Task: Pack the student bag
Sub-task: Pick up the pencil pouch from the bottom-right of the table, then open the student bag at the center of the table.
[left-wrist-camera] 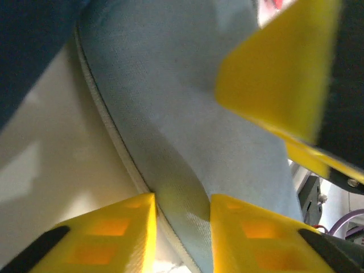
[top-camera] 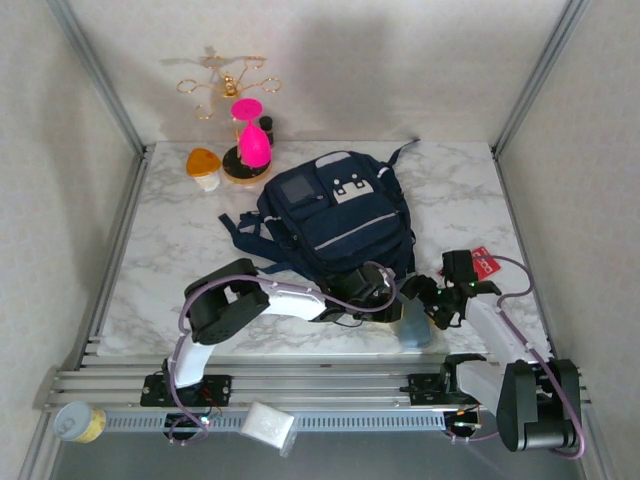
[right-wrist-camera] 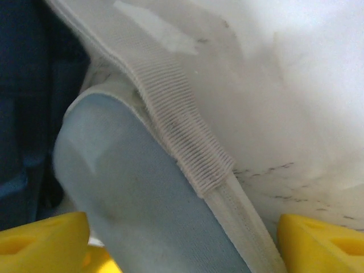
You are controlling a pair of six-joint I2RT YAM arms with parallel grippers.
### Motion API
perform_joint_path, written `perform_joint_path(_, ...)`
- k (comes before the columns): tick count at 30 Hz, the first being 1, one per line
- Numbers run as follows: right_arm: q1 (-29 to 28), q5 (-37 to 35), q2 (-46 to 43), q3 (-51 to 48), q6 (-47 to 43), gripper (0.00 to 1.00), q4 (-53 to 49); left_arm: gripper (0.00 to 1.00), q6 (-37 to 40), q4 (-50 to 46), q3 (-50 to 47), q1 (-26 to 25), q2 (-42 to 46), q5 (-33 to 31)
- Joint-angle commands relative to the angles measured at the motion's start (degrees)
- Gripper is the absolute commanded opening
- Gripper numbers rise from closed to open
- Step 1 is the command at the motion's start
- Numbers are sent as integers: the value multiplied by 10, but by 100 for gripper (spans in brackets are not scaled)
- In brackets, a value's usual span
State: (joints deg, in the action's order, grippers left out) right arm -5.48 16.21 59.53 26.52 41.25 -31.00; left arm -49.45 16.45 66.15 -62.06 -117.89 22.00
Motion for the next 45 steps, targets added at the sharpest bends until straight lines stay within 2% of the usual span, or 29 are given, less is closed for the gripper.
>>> perform_joint_path(1, 0, 70, -5, -7, -7, 75, 25, 21, -38, 37, 0, 20, -25, 17)
perform_joint_path(6, 1, 96, -1, 1, -35, 58, 24, 17, -32, 25, -11, 33, -19, 8)
perform_joint_path(10, 2, 68, -30, 11, -38, 42, 1, 17, -18, 4, -4, 31, -4, 3)
perform_joint_path(14, 9, 57, -41, 15, -36, 18, 2, 20, 3, -22, 14, 26, 13, -2)
perform_joint_path(18, 18, 57, -50, 27, -42, 9, -3, 21, 5, -22, 20, 20, 32, 18)
perform_joint_path(22, 38, 44, -82, 50, -39, 7, -34, 27, 16, -26, 16, 11, 84, 49)
perform_joint_path(25, 50, 30, -111, 82, -37, 7, -58, 34, 89, -62, 12, 11, 160, 50)
perform_joint_path(29, 54, 3, -125, 134, -49, 7, -90, 48, 270, -252, 67, 27, 235, -104)
perform_joint_path(31, 56, 2, -120, 151, -56, 7, -92, 50, 352, -322, 93, 47, 236, -166)
perform_joint_path(34, 61, 2, -104, 174, -62, 6, -91, 53, 450, -372, 108, 86, 221, -178)
perform_joint_path(37, 67, 12, -89, 188, -65, 6, -72, 57, 545, -391, 114, 95, 195, -185)
perform_joint_path(41, 76, 39, -61, 198, -66, 6, -49, 58, 605, -373, 120, 100, 155, -195)
perform_joint_path(45, 86, 50, -51, 198, -69, 6, -27, 55, 603, -375, 168, 115, 106, -226)
